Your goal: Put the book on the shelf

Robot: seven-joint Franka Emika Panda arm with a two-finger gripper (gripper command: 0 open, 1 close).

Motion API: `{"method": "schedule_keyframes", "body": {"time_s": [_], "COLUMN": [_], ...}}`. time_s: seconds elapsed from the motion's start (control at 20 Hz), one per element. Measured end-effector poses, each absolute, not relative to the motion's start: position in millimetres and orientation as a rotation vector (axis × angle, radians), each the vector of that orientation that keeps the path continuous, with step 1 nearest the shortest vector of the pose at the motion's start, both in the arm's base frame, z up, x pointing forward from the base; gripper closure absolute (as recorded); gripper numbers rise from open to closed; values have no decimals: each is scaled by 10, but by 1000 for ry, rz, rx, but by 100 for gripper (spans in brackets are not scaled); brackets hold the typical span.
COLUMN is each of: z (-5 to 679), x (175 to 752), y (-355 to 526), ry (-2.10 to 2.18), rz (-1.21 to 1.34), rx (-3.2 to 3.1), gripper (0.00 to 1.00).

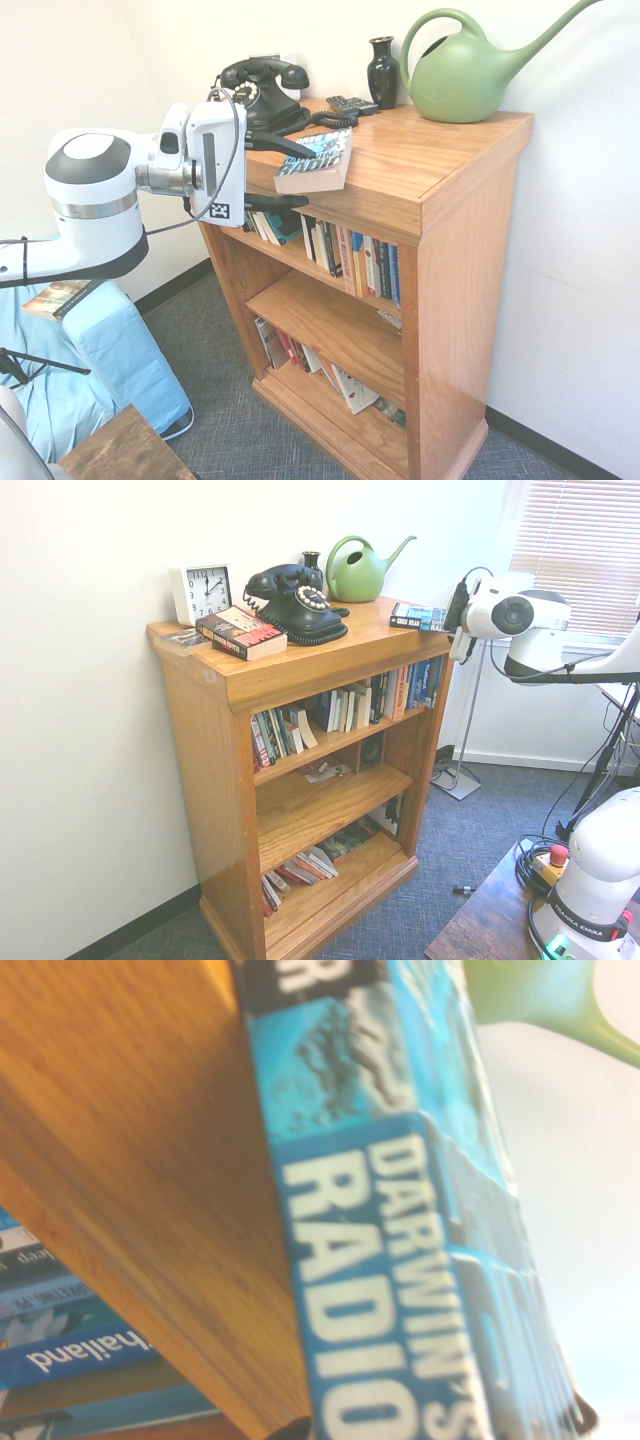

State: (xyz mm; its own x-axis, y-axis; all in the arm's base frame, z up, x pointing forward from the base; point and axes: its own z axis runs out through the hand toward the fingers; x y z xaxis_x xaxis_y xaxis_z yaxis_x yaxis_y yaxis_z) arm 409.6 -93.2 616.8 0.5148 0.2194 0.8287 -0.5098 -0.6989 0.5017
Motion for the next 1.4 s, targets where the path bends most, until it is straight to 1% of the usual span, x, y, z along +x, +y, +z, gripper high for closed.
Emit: {"method": "schedule_keyframes", "body": {"time_s": [0.25,0.5,0.65,0.7,1.4], "z": [6046,6029,6031,6032,6032], "x": [4218,4389,4393,4393,4380], "y": [-1055,-977,-960,-957,-1005], "ry": [-177,-137,-132,-131,-114], "rz": [1257,1278,1281,1281,1275], "rx": [1992,2004,2003,2003,1987], "gripper": [0,0,0,100,100]}}
